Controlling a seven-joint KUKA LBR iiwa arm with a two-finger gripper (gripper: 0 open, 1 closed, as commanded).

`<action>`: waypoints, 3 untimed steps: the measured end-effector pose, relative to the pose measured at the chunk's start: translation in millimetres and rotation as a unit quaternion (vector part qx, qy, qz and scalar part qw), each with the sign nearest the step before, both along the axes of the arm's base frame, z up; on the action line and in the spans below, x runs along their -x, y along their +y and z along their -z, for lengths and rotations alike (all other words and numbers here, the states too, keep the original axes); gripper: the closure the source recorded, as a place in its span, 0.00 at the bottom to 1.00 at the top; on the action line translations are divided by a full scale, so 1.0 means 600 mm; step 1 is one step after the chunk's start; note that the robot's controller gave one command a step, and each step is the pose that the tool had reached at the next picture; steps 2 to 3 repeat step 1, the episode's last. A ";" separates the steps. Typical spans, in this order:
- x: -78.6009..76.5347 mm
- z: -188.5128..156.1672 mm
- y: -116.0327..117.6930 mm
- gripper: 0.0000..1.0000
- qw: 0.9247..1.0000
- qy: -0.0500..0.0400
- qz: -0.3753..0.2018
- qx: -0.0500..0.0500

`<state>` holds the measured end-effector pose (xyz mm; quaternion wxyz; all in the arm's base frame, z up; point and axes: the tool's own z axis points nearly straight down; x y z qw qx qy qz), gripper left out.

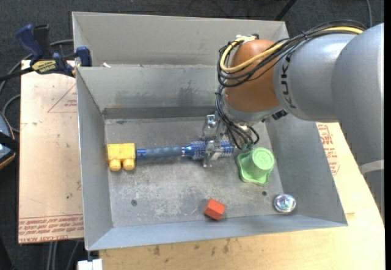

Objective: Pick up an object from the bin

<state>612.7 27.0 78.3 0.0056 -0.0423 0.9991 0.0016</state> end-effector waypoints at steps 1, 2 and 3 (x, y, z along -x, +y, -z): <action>0.048 -0.307 -0.035 1.00 1.000 0.001 0.023 0.001; 0.048 -0.307 -0.035 1.00 1.000 0.001 0.023 0.001; 0.048 -0.307 -0.035 1.00 1.000 0.001 0.023 0.001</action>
Offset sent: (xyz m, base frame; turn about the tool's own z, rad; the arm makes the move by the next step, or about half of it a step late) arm -0.0304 -0.0211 0.1800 0.0468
